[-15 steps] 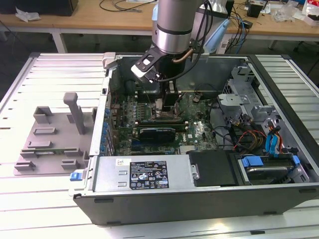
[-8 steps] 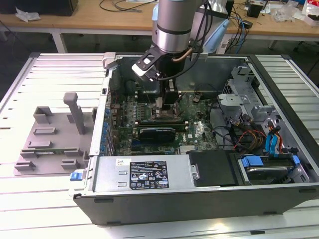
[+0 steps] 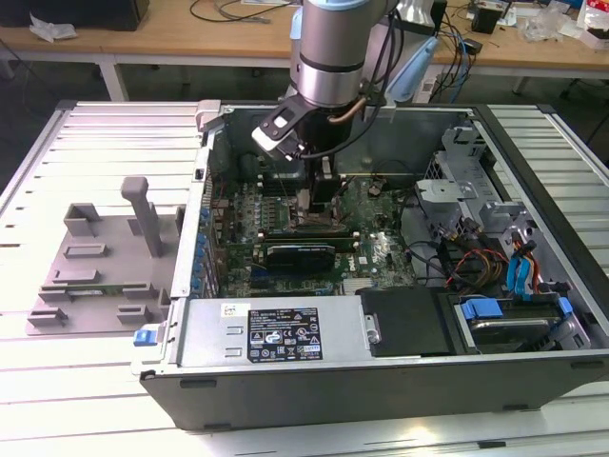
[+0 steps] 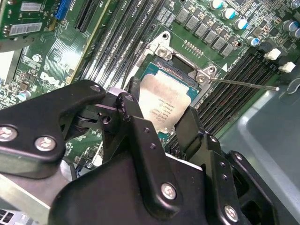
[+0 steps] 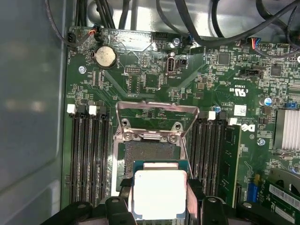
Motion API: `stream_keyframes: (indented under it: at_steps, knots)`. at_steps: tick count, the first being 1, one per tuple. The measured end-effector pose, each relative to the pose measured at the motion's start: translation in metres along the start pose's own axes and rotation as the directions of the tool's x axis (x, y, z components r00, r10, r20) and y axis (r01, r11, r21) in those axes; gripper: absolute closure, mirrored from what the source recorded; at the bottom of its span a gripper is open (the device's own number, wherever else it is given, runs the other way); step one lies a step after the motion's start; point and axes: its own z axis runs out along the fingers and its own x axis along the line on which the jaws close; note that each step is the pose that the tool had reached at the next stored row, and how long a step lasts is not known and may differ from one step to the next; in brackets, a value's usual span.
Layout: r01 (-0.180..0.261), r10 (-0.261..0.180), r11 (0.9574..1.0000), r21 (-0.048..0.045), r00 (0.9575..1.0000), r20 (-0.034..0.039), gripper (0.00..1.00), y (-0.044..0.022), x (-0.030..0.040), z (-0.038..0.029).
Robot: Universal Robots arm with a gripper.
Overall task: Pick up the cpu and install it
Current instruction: 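Place the cpu into insertion slot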
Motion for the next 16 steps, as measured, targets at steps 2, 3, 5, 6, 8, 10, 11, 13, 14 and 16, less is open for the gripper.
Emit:
stream_keyframes:
  at_steps: [2, 3, 5, 6, 8, 10, 11, 13, 14, 16]
  knots:
    - [0.0, 0.0, 1.0, 0.0, 1.0, 0.0, 0.45, 0.0001, 0.001, 0.002]
    - [0.0, 0.0, 1.0, -0.0001, 1.0, -0.0001, 0.45, 0.0002, 0.0016, 0.0027]
    - [0.0, 0.0, 1.0, 0.0, 1.0, 0.0, 0.45, 0.0002, 0.0028, 0.004]
    - [0.0, 0.0, 1.0, 0.0, 1.0, -0.0001, 0.45, 0.0003, 0.0033, 0.0046]
    - [0.0, 0.0, 1.0, 0.0, 1.0, -0.0001, 0.45, 0.0005, 0.0051, 0.0082]
    - [0.0, 0.0, 1.0, -0.0001, 1.0, -0.0002, 0.45, 0.0007, 0.0076, 0.0123]
    - [0.0, 0.0, 1.0, 0.0, 1.0, 0.0001, 0.45, 0.0009, 0.0085, 0.0159]
    - [0.0, 0.0, 1.0, 0.0, 1.0, 0.0, 0.45, 0.001, 0.0093, 0.0202]
    - [0.0, 0.0, 1.0, 0.0001, 1.0, -0.0001, 0.45, 0.0011, 0.0097, 0.0225]
    - [0.0, 0.0, 1.0, 0.0001, 1.0, -0.0001, 0.45, 0.0015, 0.0099, 0.0256]
